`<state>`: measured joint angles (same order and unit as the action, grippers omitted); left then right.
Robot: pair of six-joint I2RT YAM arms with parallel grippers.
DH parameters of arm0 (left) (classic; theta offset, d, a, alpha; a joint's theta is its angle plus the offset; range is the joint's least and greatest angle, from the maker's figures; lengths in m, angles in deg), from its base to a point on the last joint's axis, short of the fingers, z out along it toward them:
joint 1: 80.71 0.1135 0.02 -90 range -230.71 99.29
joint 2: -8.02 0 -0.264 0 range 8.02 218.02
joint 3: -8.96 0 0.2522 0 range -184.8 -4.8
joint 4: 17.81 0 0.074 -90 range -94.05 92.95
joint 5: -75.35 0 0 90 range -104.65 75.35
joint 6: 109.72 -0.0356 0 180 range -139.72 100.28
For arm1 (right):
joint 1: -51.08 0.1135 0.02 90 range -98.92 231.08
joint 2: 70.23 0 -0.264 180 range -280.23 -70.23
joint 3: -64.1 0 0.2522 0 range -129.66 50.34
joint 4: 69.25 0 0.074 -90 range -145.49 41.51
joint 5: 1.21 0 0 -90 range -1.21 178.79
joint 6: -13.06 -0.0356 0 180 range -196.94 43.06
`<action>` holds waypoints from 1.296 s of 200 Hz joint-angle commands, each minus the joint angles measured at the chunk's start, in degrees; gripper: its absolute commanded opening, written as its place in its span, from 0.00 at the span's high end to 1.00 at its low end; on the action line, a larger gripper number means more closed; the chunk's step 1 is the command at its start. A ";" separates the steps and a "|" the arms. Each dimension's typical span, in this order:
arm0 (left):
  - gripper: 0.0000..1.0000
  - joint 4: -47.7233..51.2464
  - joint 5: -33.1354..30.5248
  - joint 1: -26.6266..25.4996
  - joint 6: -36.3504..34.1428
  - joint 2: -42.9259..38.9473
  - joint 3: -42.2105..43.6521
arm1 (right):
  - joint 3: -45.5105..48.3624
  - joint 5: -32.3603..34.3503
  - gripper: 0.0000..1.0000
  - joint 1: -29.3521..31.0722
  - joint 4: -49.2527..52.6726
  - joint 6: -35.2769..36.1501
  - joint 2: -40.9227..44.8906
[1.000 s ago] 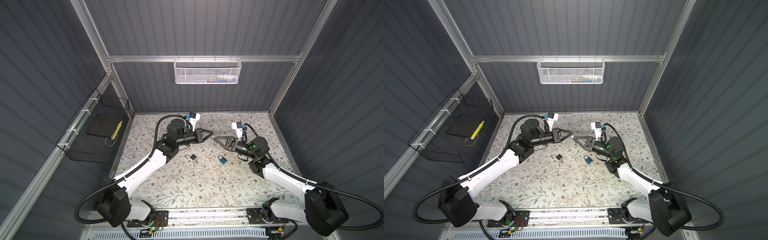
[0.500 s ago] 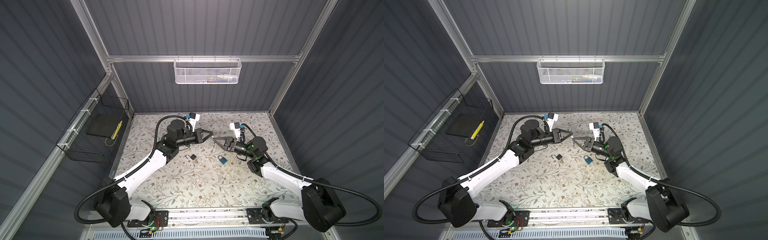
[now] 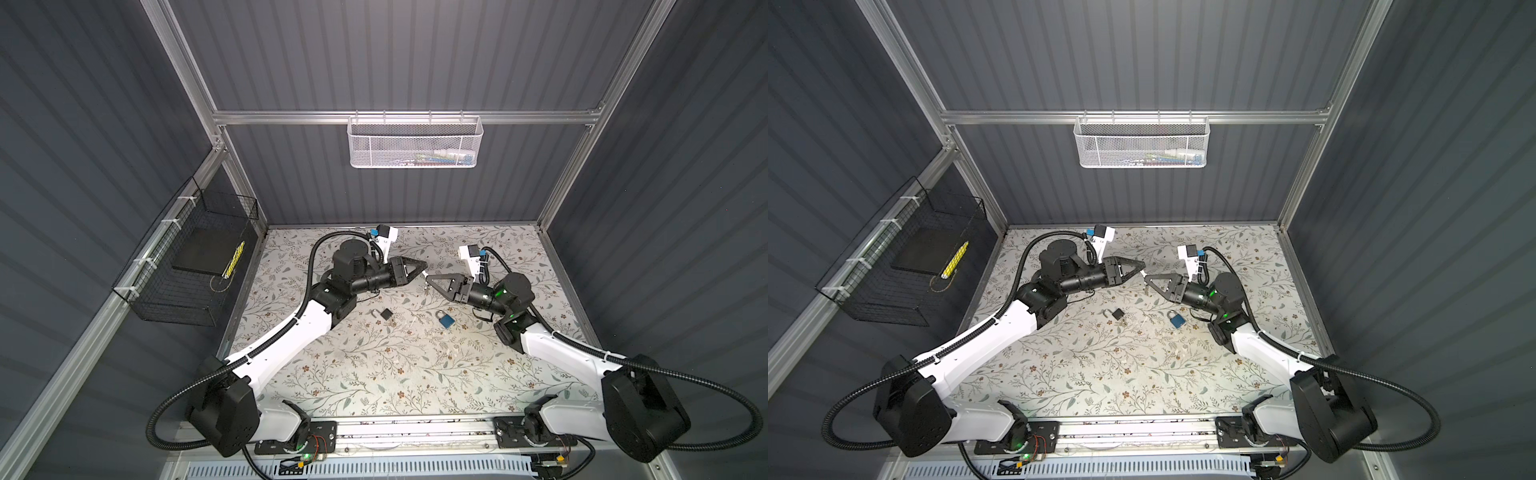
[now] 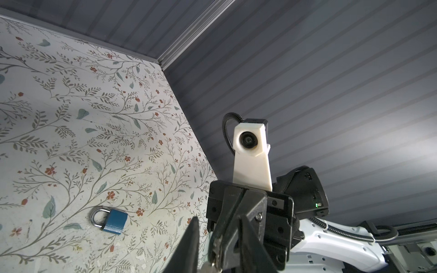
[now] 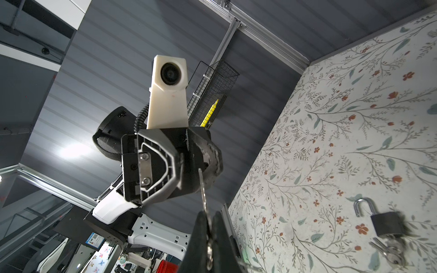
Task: Unlock with the key
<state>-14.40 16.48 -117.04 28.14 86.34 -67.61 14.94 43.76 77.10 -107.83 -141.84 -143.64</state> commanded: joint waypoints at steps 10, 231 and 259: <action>0.80 -1.03 2.23 -0.23 0.27 -0.83 0.40 | -1.65 0.46 1.00 0.08 1.09 2.28 1.30; 0.33 19.26 -6.66 -0.31 -3.74 6.33 -2.34 | 5.08 10.03 1.00 -6.87 30.03 14.82 19.47; 0.34 24.67 -5.68 -1.68 -3.65 11.33 -5.35 | 6.44 13.20 1.00 -9.30 36.85 16.96 23.87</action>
<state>3.79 10.36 -117.37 25.67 94.34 -69.36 20.03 53.37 69.61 -78.48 -128.24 -123.20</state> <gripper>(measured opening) 0.663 0.056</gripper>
